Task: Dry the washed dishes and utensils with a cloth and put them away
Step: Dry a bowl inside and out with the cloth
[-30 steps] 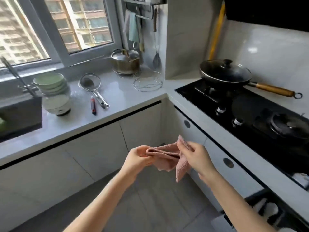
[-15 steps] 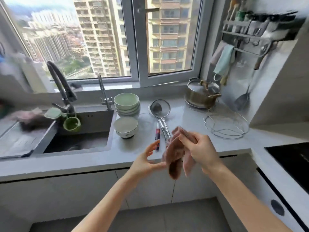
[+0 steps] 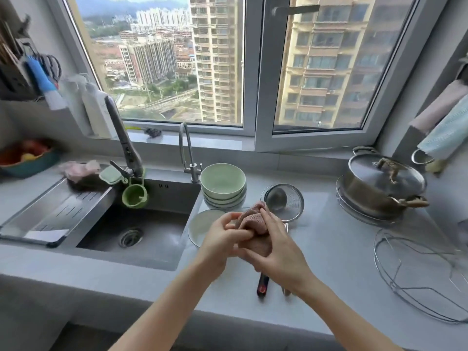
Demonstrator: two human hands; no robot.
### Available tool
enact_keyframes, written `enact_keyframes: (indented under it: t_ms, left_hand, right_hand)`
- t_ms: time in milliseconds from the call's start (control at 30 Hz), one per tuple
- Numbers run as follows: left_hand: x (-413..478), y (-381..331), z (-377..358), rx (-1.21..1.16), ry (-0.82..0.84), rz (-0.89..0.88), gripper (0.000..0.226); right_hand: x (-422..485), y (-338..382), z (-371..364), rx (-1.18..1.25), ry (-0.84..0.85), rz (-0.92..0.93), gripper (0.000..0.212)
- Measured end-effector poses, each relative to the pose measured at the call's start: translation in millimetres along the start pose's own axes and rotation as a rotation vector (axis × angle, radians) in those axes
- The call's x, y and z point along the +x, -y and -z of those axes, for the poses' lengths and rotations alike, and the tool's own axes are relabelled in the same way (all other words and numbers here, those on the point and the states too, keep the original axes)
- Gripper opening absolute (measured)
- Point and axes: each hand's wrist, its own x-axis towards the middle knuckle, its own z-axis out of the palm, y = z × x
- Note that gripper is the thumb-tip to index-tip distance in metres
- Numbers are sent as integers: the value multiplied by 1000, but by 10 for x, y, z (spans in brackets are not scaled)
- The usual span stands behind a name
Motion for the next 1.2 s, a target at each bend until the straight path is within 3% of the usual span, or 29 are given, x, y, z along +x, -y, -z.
enact_keyframes:
  t_ms: [133,233,333,400,467,533,633,700,867,1067,1200]
  left_hand:
    - [424,-213,272,-18,265,145,46]
    - [790,-360,625,108,392,185,34]
    - [1214,-326,1071,430,56,136,11]
    - [1467,-138,1401,750,-180,135,9]
    - [1623,117,1610,924,-155,271,18]
    - [1724,359,1699,857,-31,457,28]
    - [1804,557,1730,541,28,615,25]
    - [1834,626,1746,413,23,649,32]
    - [1827,643,1807,372,82,672,47]
    - [1767,394,2341,248,-53,693,44]
    - [1781,169,2707,248,-220,599,38]
  right_hand:
    - [389,-149,-165,371,-100,-100,79]
    - [667,-247,-238,436,-224,-112,64]
    - [885,-243,-280,445,-303,-169,48]
    - [1001,-223,-311,452,-330,-216,41]
    - [1086,-189,-362,439,-344,-244,38]
    - [1137,-142,-437,422,-368,-260,39]
    - [1138,-88,-551,410,-394,-288,38]
    - [1099,-64,-599,427,-408,-304,35]
    - [1033,-71,-642,463,-410,-326,32]
    - [1060,-20,-656,459,-325,-297,32]
    - [1148,93,-802,466,-265,-300,32]
